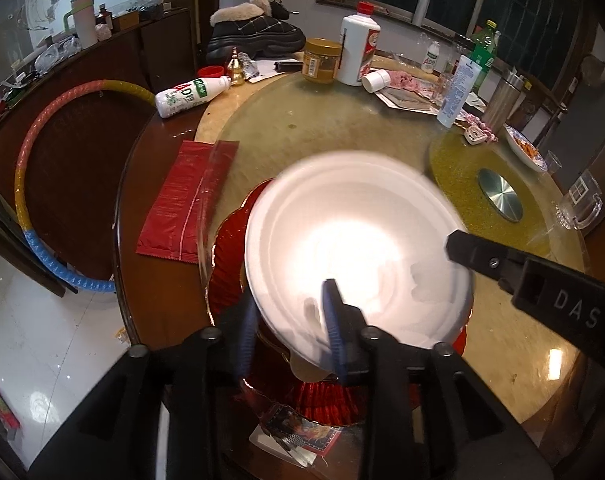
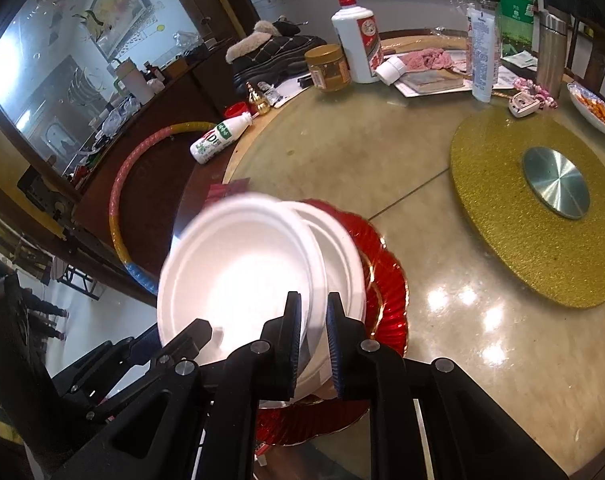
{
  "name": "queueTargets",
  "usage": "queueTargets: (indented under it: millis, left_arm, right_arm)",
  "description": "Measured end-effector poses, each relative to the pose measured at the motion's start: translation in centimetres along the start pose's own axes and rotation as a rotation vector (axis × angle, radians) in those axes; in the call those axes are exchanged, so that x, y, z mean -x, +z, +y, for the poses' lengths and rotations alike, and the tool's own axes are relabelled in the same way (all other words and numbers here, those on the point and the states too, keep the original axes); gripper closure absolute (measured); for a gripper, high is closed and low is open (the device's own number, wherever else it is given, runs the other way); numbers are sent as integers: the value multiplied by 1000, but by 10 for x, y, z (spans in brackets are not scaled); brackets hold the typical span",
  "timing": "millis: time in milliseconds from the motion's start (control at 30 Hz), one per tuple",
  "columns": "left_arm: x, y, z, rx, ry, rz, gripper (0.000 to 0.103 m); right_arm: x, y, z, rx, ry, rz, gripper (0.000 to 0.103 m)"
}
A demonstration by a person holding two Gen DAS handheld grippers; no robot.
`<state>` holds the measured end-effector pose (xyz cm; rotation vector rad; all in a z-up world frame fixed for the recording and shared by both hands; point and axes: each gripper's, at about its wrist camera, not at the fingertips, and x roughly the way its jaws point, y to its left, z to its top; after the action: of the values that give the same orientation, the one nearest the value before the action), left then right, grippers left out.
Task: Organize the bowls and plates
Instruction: 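Open the right tool and release the small white bowl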
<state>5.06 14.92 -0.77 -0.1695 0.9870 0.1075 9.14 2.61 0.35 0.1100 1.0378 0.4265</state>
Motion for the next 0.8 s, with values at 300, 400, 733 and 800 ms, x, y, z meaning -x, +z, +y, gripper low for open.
queueTargets:
  millis: [300,400,733,800]
  left_arm:
    - [27,-6,3,30,56,-132,39]
    - [43,-18,1,25,81,-211,12]
    - [56,-51,-9,-1,63,-208,10]
    - [57,-54,-14,-31,74,-197,4]
  right_arm:
    - [31,-9,3,35,48,-122,38]
    - [45,-18,7,84,76,-165,24]
    - [66,-58,-8,222,51,-156,17]
    - [69,-64,-13,236,39,-159,17]
